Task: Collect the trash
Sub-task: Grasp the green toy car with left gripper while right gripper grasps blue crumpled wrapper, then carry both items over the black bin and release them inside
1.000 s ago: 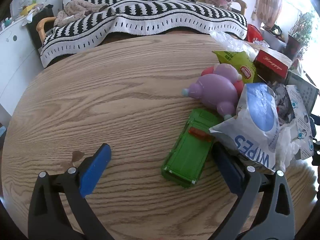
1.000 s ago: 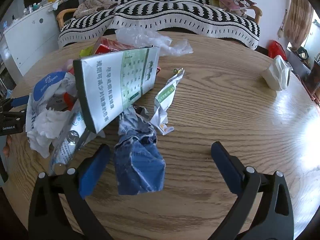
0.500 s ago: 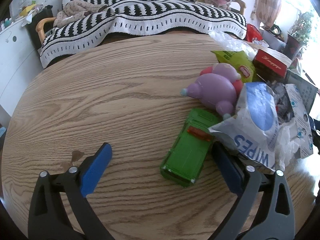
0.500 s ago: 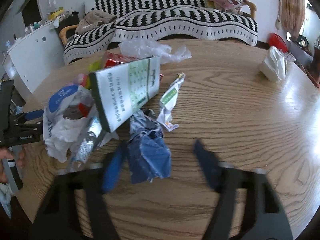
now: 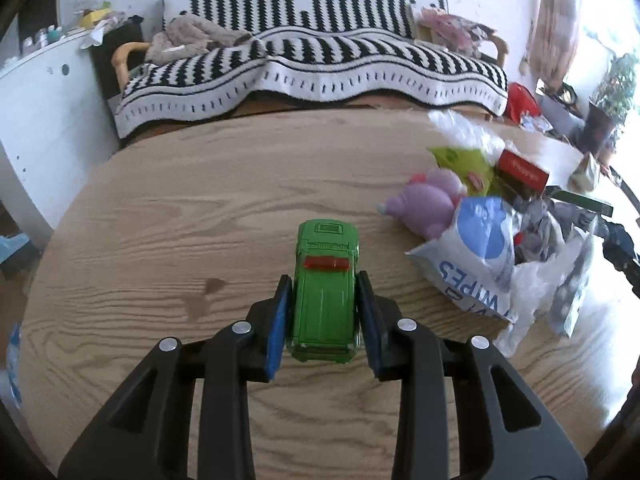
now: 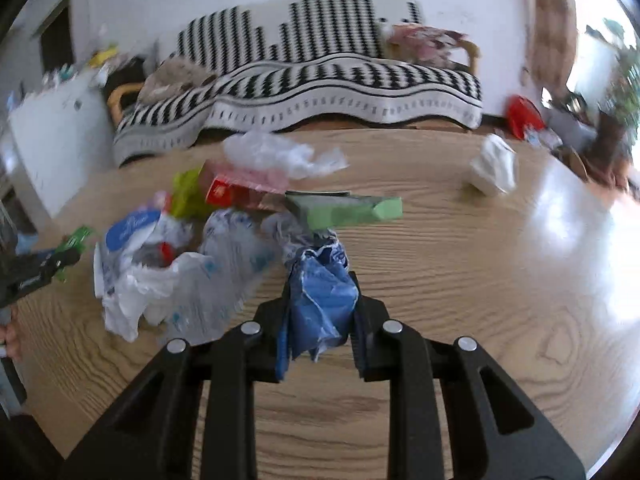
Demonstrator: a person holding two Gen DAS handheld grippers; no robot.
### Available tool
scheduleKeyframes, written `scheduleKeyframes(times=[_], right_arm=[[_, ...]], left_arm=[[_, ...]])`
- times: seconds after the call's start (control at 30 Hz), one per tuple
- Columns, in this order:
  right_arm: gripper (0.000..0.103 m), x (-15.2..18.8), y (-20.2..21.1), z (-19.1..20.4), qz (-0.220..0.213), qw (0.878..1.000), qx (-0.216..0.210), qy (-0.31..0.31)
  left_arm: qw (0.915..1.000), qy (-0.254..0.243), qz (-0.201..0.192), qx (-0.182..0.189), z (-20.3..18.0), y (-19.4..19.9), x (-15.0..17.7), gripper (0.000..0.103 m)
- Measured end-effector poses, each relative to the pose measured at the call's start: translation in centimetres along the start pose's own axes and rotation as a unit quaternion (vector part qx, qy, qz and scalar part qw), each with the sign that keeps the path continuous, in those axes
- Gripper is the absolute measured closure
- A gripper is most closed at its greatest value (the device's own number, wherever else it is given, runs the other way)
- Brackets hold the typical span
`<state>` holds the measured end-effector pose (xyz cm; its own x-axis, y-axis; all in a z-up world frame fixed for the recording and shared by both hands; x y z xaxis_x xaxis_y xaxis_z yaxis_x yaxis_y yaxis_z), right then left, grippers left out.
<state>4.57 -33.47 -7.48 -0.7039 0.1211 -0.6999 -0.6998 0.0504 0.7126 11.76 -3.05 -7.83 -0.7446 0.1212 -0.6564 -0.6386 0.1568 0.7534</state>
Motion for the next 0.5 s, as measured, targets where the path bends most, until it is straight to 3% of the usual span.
scheduleKeyframes(times=[0.2,0.5], right_arm=[[0.079,-0.5,2.7,-1.5,-0.024,0.999,0.016,-0.015],[0.079,-0.3,4.7,-2.3,-0.020,0.999,0.031,-0.019]], left_arm=[[0.9998,-0.006,-0.017,-0.005,0.0,3.1,-0.1,0.071],[0.9994,-0.012,-0.032,0.008,-0.7,6.0,-0.3,0.071]])
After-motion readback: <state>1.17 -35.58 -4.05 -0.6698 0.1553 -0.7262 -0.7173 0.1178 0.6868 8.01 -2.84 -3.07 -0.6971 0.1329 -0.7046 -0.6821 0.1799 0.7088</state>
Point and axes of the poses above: each gripper's, at about its wrist camera, not at the fingertips, and y roughly against the way its jaws point, z to its left, x to its underside, the point moved 5 cm from there along -y, roughly the way its jaws point, and after that the axes turned 4 degrees about x, right-handed, at the moved point
